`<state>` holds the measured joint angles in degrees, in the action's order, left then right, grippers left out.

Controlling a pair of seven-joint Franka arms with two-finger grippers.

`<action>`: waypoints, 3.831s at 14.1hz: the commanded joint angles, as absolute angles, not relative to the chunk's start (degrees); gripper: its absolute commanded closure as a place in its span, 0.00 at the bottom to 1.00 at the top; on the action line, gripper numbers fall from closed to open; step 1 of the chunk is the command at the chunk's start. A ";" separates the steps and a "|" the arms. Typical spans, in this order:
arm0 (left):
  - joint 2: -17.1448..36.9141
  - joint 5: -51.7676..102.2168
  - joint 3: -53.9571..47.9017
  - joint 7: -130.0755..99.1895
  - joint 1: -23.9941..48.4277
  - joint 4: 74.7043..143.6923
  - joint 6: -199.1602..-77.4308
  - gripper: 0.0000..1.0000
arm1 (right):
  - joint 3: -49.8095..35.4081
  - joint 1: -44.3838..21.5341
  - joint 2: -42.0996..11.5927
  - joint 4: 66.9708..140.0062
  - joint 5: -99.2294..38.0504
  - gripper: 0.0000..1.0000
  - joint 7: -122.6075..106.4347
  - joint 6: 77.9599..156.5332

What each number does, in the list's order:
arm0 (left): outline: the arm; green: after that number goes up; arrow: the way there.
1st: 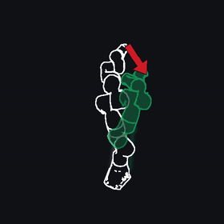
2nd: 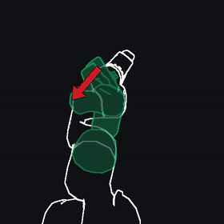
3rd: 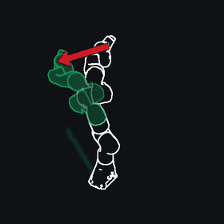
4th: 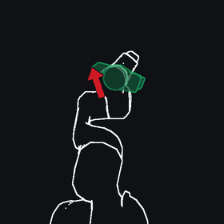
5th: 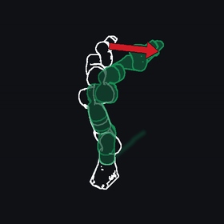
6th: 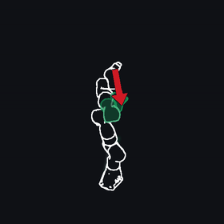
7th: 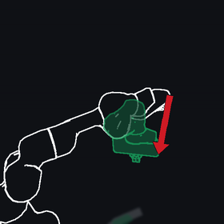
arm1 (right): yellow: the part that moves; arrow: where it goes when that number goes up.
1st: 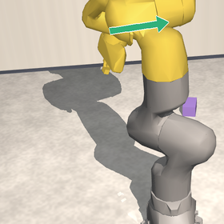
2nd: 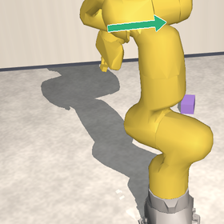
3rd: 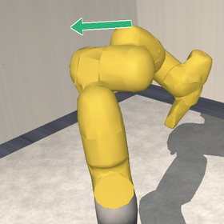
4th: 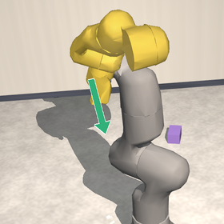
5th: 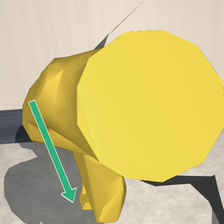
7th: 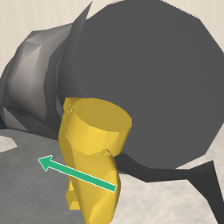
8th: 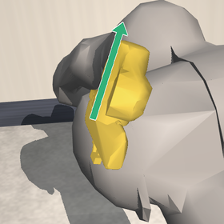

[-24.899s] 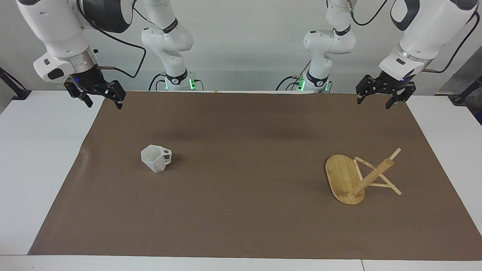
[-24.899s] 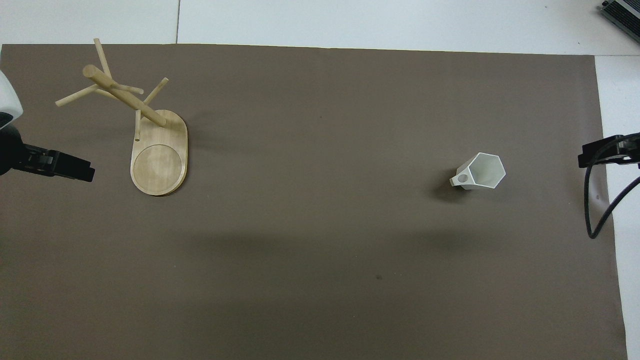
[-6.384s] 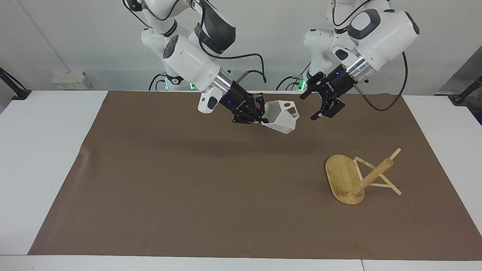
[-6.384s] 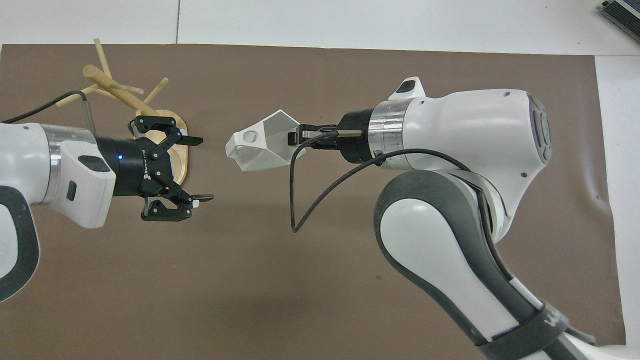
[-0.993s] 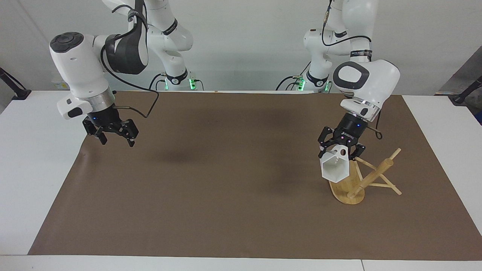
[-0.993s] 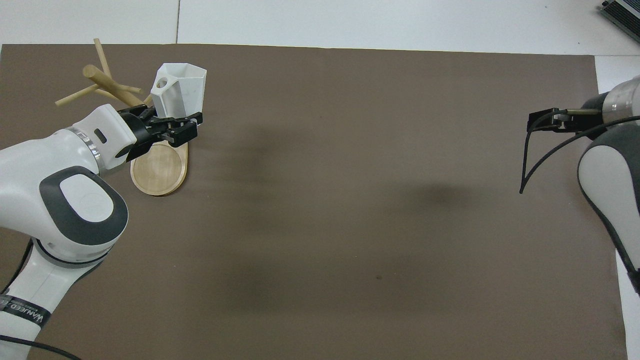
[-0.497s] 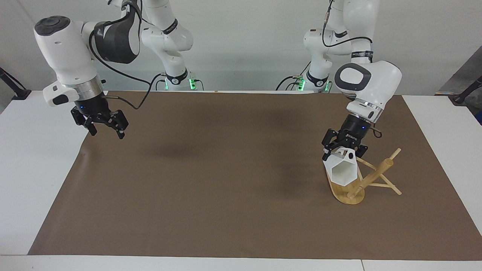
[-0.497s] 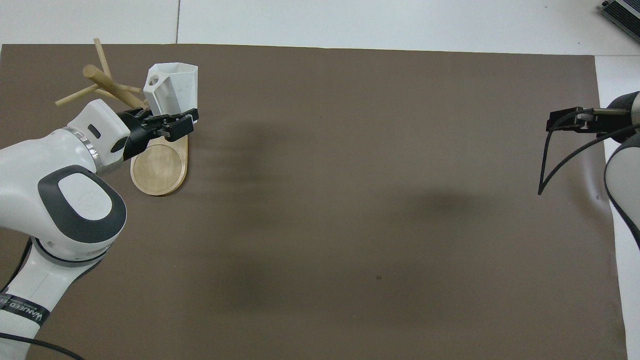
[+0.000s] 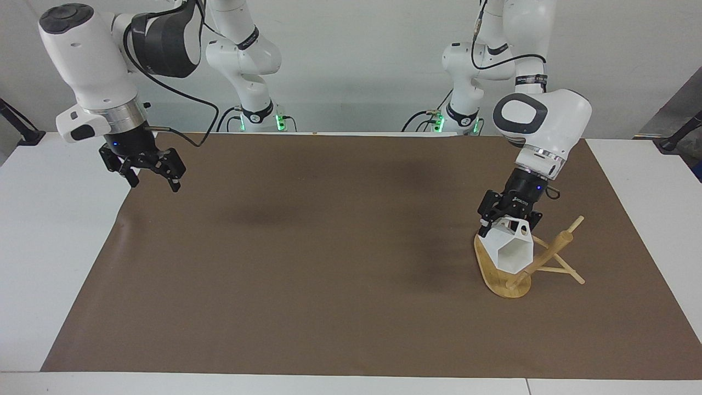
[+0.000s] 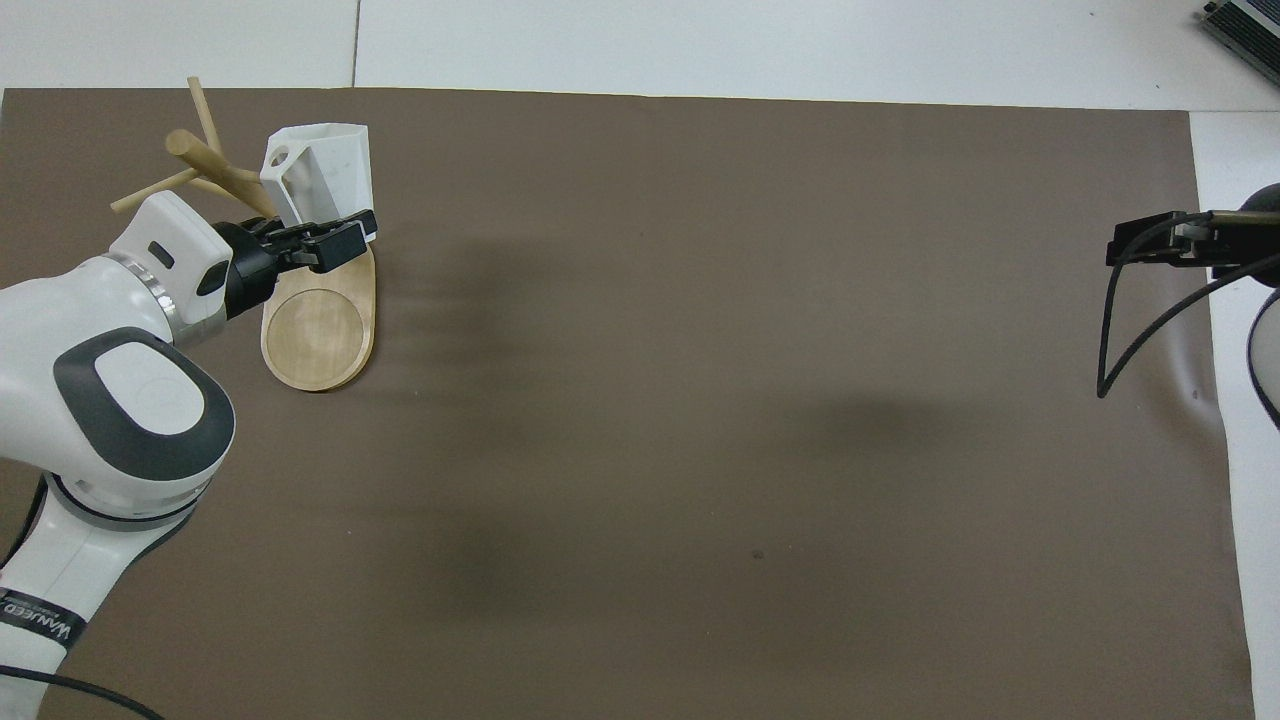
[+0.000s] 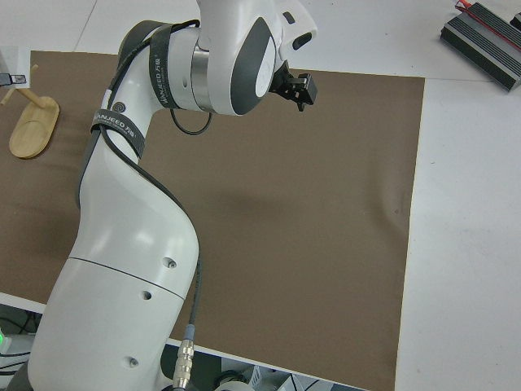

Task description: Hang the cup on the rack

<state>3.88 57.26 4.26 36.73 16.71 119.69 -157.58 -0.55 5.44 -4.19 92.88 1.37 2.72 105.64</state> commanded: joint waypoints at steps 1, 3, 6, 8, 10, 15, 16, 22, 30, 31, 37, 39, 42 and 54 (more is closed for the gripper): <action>4.04 56.34 3.87 33.06 15.56 119.71 -157.94 1.00 | -1.14 5.71 -4.04 92.11 2.37 0.00 3.52 104.41; 4.04 56.34 3.87 31.21 15.38 120.14 -157.85 1.00 | -1.32 5.54 -4.04 92.02 2.37 0.00 3.60 104.68; 3.87 56.34 3.87 28.14 15.12 121.20 -157.94 1.00 | -1.32 5.45 -4.04 92.28 2.29 0.00 3.60 104.77; 3.87 56.34 3.87 27.07 15.03 121.29 -157.94 1.00 | -1.23 5.54 -3.87 92.72 2.20 0.00 3.52 104.94; 3.87 56.34 3.87 24.80 14.33 121.64 -157.85 1.00 | -1.14 5.54 -3.69 92.99 2.20 0.00 3.52 105.12; 3.52 56.34 3.87 18.90 14.33 122.61 -157.76 1.00 | -1.06 5.54 -3.60 93.25 2.11 0.00 3.25 105.29; 3.52 56.34 3.87 18.72 14.33 122.61 -157.76 1.00 | -0.88 5.54 -3.52 93.34 2.11 0.00 3.25 105.21; 3.43 56.25 3.87 18.46 13.71 122.87 -157.59 1.00 | -0.35 5.62 -3.25 93.78 2.02 0.00 3.25 105.20; 3.16 56.16 3.95 18.46 13.80 123.40 -157.76 0.00 | -0.53 5.45 -3.25 93.87 1.58 0.00 3.34 104.94; 3.25 55.20 4.04 18.46 13.71 123.22 -157.68 0.00 | -0.53 5.45 -3.25 93.87 1.58 0.00 3.34 104.94; 3.34 38.17 4.04 18.46 8.44 119.09 -147.84 0.00 | -0.44 5.45 -3.25 93.87 1.49 0.00 3.34 104.85; 2.99 33.07 4.30 18.46 8.44 119.00 -146.08 0.00 | -0.44 5.45 -3.25 93.87 1.49 0.00 3.34 104.85; 1.68 22.81 4.83 18.37 8.35 116.91 -139.17 0.00 | -0.44 5.45 -3.25 93.87 1.49 0.00 3.34 104.85; 0.44 -1.31 4.13 18.63 9.05 89.40 -94.25 0.00 | -0.44 5.45 -3.25 93.78 1.49 0.00 3.34 104.85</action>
<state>-1.32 0.99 3.99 18.67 8.69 94.86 -100.45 -0.30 5.38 -4.19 92.98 1.37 2.73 105.60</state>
